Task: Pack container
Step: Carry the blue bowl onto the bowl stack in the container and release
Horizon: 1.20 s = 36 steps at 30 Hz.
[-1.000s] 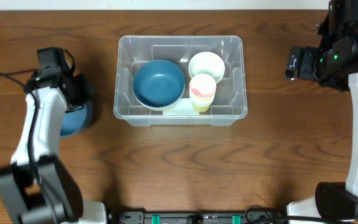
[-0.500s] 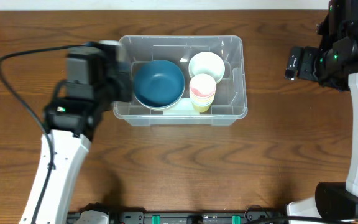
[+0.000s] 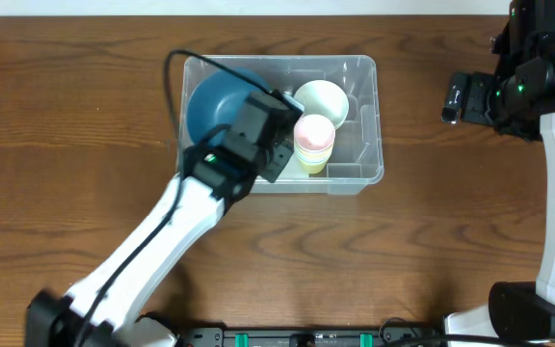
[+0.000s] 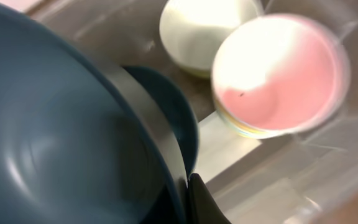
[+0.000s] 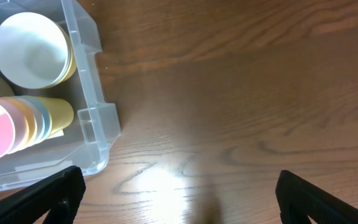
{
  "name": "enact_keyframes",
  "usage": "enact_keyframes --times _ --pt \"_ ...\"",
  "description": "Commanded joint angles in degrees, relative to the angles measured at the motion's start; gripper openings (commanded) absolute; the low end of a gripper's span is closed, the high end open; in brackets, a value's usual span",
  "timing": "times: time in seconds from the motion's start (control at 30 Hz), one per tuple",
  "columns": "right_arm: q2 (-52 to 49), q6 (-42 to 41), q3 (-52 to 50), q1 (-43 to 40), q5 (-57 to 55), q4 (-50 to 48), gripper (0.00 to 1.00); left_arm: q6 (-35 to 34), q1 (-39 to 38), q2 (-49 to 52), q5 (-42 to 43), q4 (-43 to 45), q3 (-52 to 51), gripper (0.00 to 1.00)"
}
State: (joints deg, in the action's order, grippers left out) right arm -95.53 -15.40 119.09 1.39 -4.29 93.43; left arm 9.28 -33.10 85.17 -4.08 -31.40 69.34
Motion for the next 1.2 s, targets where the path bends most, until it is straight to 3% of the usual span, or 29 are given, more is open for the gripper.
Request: enact_keyframes --times 0.0,0.33,0.43,0.47,0.57,0.77,1.03,1.07,1.13,1.17 --pt "0.7 0.68 -0.02 -0.26 0.15 0.02 0.99 1.42 0.42 4.46 -4.17 2.12 1.84 0.06" --pt "0.7 0.68 -0.02 -0.26 0.15 0.02 0.99 1.4 0.57 10.95 -4.17 5.62 1.84 0.07" --pt "0.7 0.68 -0.02 -0.26 0.15 0.02 0.99 1.42 0.57 10.95 -4.42 6.1 1.84 0.53" --pt "0.7 0.68 -0.02 -0.26 0.15 0.02 0.99 1.42 0.57 10.95 -4.59 6.38 1.84 0.63" --pt "0.7 0.68 -0.02 -0.26 0.15 0.02 0.99 1.38 0.66 10.8 -5.55 7.41 1.84 0.77" --pt "0.7 0.68 -0.02 -0.26 0.15 0.02 0.99 -0.9 1.51 7.82 -12.15 7.93 1.95 0.79" --pt "0.7 0.68 -0.02 -0.26 0.15 0.02 0.99 -4.46 5.53 -3.37 -12.31 6.03 1.95 0.79" --pt "0.7 0.68 -0.02 -0.26 0.15 0.02 0.99 -4.48 5.84 -5.11 -12.33 5.31 1.95 0.81" --pt "0.7 0.68 -0.02 -0.26 0.15 0.02 0.99 -4.72 6.38 -8.59 -12.33 3.78 1.95 0.97" --pt "0.7 0.68 -0.02 -0.26 0.15 0.02 0.99 -5.35 6.62 -10.58 -12.33 2.89 1.95 0.98"
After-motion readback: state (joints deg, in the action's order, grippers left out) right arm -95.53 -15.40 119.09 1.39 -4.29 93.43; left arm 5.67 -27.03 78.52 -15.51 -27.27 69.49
